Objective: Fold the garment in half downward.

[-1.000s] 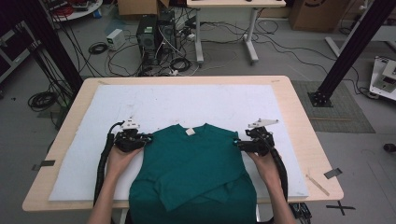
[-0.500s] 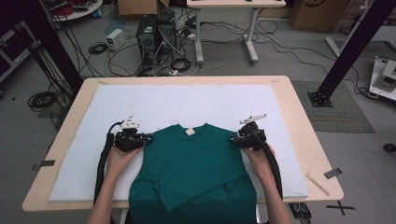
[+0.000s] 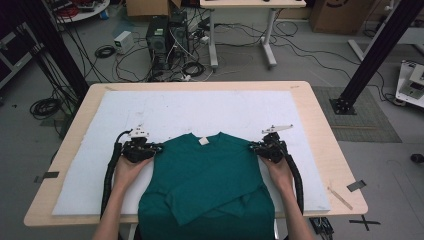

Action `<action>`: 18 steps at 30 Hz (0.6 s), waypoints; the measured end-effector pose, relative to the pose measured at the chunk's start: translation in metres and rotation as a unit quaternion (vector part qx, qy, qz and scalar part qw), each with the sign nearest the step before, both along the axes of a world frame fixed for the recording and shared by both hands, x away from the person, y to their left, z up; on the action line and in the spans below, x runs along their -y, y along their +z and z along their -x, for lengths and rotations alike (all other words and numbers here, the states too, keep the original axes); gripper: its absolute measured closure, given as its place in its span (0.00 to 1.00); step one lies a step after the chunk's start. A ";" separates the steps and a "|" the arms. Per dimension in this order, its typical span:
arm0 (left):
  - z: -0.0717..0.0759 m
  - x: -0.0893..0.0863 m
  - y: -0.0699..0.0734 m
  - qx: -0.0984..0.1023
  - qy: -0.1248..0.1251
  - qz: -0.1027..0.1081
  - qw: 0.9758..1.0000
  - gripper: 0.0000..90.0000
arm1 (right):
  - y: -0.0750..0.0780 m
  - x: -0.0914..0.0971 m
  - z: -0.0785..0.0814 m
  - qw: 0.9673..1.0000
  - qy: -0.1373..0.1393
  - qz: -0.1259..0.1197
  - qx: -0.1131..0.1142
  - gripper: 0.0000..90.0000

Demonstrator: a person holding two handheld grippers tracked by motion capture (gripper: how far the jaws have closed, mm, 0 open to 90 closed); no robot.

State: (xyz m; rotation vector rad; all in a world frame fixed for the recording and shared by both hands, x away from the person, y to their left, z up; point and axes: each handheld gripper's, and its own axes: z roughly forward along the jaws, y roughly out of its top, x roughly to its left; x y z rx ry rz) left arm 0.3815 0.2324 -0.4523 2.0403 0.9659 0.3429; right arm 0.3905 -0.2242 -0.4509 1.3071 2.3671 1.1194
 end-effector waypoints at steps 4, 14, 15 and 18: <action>0.000 0.001 0.000 0.001 0.001 0.000 1.000 0.95 | 0.002 -0.003 0.001 1.000 0.004 0.017 0.008 0.95; -0.002 0.001 0.008 -0.015 0.030 0.031 0.999 0.96 | 0.006 -0.001 -0.004 1.000 0.009 0.016 0.000 0.96; -0.003 0.001 0.012 -0.013 0.035 0.041 0.998 0.96 | 0.008 0.000 -0.005 1.000 0.007 0.014 -0.002 0.96; -0.006 0.000 0.022 -0.006 0.050 0.076 0.996 0.96 | 0.014 0.002 -0.008 1.000 0.004 0.006 0.001 0.96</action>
